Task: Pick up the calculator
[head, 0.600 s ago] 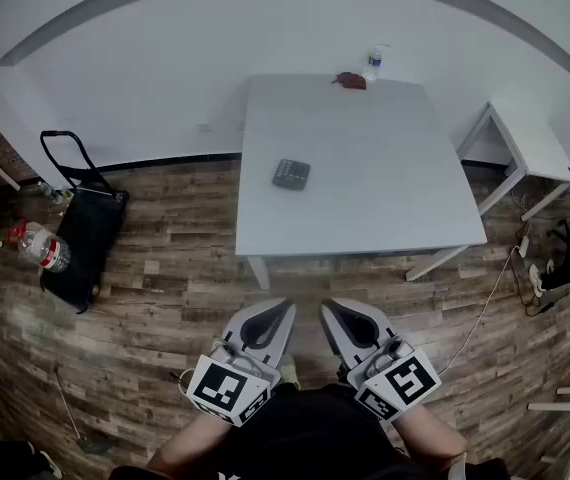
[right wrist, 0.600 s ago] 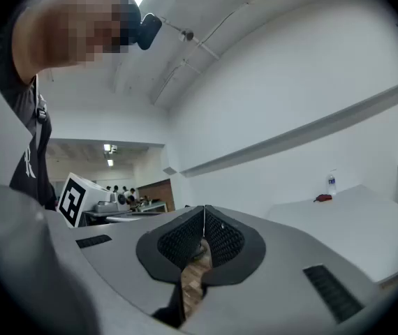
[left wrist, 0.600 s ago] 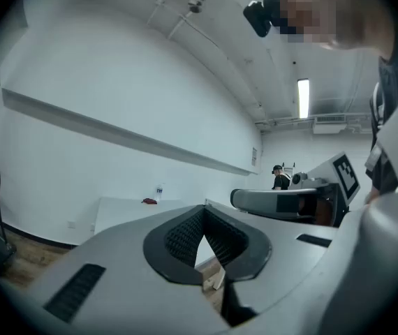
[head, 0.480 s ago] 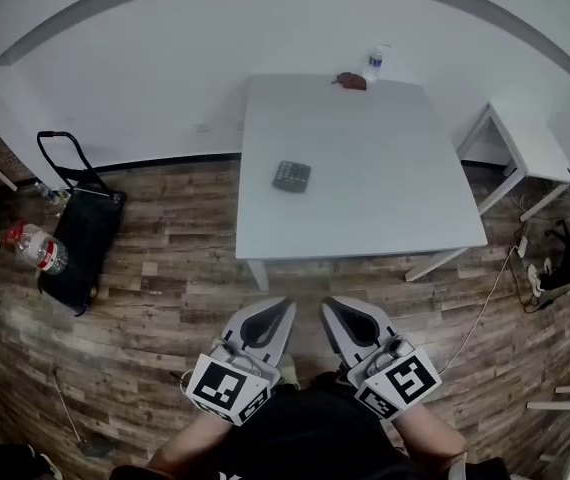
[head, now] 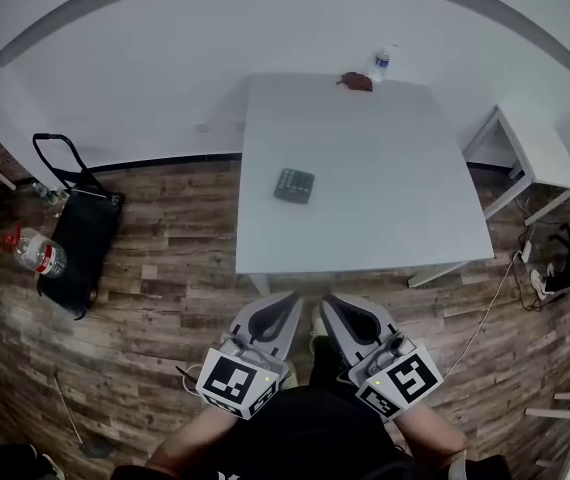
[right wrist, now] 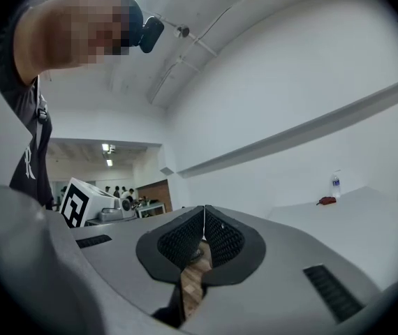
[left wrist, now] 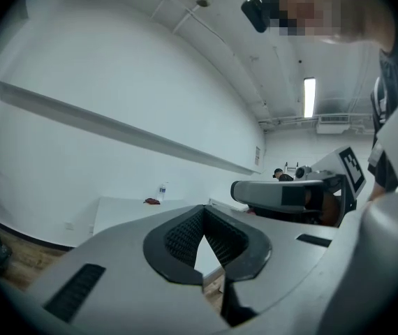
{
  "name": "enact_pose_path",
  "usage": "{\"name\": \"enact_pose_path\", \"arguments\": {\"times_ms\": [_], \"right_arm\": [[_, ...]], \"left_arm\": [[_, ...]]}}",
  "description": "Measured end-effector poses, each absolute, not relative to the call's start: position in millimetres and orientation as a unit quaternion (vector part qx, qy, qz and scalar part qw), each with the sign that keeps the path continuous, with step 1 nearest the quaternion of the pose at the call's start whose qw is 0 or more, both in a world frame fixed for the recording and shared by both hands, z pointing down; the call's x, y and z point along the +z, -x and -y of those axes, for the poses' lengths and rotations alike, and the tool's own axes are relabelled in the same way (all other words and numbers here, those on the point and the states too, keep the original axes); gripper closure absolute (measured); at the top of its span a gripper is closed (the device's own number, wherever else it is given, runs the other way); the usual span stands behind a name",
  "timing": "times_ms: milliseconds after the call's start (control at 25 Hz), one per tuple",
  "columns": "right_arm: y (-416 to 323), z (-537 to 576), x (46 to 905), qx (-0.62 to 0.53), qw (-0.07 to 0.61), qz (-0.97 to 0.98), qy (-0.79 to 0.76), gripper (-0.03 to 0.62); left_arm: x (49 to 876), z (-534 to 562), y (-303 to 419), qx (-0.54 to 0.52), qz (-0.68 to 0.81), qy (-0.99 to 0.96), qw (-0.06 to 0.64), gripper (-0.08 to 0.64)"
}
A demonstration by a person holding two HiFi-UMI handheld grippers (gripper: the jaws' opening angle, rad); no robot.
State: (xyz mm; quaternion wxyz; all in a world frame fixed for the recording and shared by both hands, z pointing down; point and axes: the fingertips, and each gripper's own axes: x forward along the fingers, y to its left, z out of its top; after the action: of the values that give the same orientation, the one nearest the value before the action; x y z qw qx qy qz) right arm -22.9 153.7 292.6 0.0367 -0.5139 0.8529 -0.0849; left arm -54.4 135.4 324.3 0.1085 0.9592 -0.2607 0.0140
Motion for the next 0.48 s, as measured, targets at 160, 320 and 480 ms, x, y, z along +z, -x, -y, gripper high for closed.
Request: {"name": "enact_pose_path", "arguments": {"times_ms": [160,320,480], "right_arm": [[9.7,-123.1,295.6,-0.088,0.036,-0.86,0.502,0.577],[-13.6,-85.3,298.1,-0.086,0.038,-0.869,0.486,0.577],[-36.2,-42.6,309.5,-0.091,0.022,-0.881,0.464,0.577]], "left_arm": [[337.1,-101.0,37.2,0.025,0.275,-0.954,0.118,0.555],[359.7,-55.0,14.0,0.033,0.294,-0.945,0.137,0.555],[391.6,0.4,-4.3,0.051,0.331,-0.928,0.161,0.555]]}}
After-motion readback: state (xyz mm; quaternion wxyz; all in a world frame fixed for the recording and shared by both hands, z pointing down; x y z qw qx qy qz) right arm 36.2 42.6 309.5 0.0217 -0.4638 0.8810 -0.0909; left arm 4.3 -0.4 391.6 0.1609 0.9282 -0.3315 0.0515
